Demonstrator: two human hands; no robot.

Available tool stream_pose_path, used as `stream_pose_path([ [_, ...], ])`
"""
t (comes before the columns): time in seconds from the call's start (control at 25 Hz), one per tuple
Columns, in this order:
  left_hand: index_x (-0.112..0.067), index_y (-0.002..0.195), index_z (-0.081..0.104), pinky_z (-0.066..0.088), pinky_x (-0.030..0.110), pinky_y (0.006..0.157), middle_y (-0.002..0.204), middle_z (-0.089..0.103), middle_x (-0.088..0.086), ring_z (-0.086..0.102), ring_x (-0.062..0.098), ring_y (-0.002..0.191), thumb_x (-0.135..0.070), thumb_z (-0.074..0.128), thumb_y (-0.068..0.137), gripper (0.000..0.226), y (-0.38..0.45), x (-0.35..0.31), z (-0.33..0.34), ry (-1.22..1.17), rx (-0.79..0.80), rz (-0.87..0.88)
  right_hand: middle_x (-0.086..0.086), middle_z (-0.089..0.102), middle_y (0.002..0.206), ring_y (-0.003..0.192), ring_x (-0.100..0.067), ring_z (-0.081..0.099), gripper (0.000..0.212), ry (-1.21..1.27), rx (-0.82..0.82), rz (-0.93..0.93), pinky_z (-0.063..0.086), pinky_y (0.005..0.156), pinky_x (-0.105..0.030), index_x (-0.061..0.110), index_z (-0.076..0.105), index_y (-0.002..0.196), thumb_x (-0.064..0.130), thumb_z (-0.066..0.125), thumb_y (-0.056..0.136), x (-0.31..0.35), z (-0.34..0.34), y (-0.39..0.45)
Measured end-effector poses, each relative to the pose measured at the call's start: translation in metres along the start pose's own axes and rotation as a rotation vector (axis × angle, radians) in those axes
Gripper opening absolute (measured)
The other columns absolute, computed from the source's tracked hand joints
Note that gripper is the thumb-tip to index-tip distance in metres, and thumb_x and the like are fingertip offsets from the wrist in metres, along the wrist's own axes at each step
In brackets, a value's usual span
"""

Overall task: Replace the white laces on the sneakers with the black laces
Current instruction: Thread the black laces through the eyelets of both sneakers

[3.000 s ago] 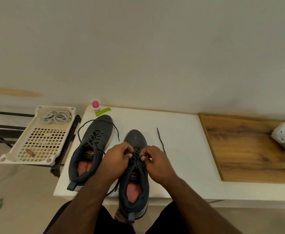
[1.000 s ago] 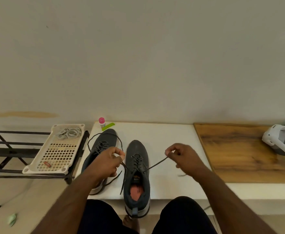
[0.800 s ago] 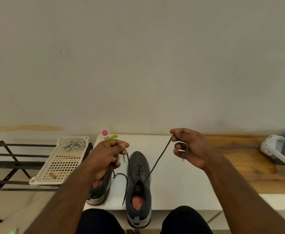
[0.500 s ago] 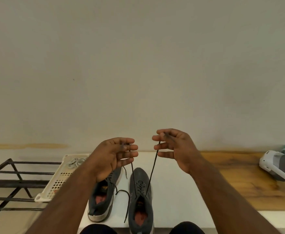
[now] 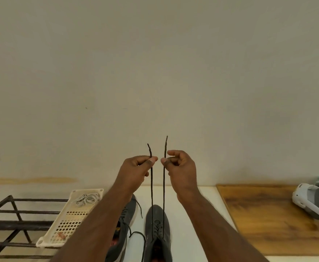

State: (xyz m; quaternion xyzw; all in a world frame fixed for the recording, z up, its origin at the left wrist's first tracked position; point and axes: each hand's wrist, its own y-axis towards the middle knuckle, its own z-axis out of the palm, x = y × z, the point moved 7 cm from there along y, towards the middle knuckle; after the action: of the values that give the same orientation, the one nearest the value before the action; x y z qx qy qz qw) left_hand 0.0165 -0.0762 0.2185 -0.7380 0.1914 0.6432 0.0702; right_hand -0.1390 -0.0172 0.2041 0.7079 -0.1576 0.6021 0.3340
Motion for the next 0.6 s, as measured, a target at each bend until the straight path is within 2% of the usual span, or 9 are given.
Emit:
stream_pose_path([
  [0.08, -0.029, 0.098, 0.078, 0.043, 0.021, 0.063, 0.083, 0.071, -0.015, 0.057, 0.001, 0.063, -0.031, 0.066, 0.093, 0.014, 0.006, -0.005, 0.004, -0.001, -0.019, 0.021, 0.005, 0.074, 0.085, 0.085, -0.010, 0.070, 0.012, 0.006, 0.010, -0.025, 0.060, 0.085, -0.040, 0.026, 0.070, 0.095, 0.020, 0.077, 0.086, 0.000, 0.006, 0.001],
  [0.16, -0.031, 0.093, 0.077, 0.044, 0.021, 0.063, 0.081, 0.071, -0.016, 0.058, 0.002, 0.066, -0.028, 0.065, 0.094, 0.012, 0.011, -0.007, 0.006, -0.015, -0.029, 0.014, 0.007, 0.075, 0.085, 0.085, -0.007, 0.071, 0.010, 0.013, 0.038, -0.063, 0.060, 0.086, -0.036, 0.026, 0.073, 0.092, 0.018, 0.076, 0.088, 0.002, 0.011, 0.000],
  [0.36, -0.026, 0.101, 0.077, 0.048, 0.027, 0.067, 0.089, 0.071, -0.008, 0.060, 0.013, 0.079, -0.029, 0.062, 0.096, 0.017, 0.019, 0.000, 0.006, -0.012, -0.026, -0.028, 0.014, 0.076, 0.089, 0.090, 0.000, 0.070, 0.013, -0.031, 0.093, -0.117, 0.057, 0.086, -0.024, 0.027, 0.077, 0.101, 0.020, 0.072, 0.091, 0.003, 0.021, 0.003],
  [0.48, -0.023, 0.096, 0.079, 0.047, 0.026, 0.067, 0.087, 0.071, -0.009, 0.062, 0.012, 0.078, -0.027, 0.062, 0.096, 0.017, 0.022, -0.002, 0.004, -0.025, -0.055, -0.017, 0.020, 0.074, 0.087, 0.088, 0.004, 0.069, 0.013, -0.125, 0.107, -0.167, 0.054, 0.082, -0.017, 0.028, 0.078, 0.103, 0.027, 0.069, 0.093, 0.007, 0.026, 0.004],
  [0.6, -0.022, 0.096, 0.079, 0.045, 0.021, 0.066, 0.086, 0.073, -0.010, 0.062, 0.006, 0.077, -0.025, 0.063, 0.096, 0.016, 0.022, -0.004, 0.004, -0.044, -0.069, 0.001, 0.018, 0.074, 0.087, 0.086, 0.004, 0.068, 0.014, -0.171, 0.098, -0.182, 0.052, 0.079, -0.013, 0.028, 0.079, 0.102, 0.025, 0.067, 0.094, 0.007, 0.029, 0.004],
])
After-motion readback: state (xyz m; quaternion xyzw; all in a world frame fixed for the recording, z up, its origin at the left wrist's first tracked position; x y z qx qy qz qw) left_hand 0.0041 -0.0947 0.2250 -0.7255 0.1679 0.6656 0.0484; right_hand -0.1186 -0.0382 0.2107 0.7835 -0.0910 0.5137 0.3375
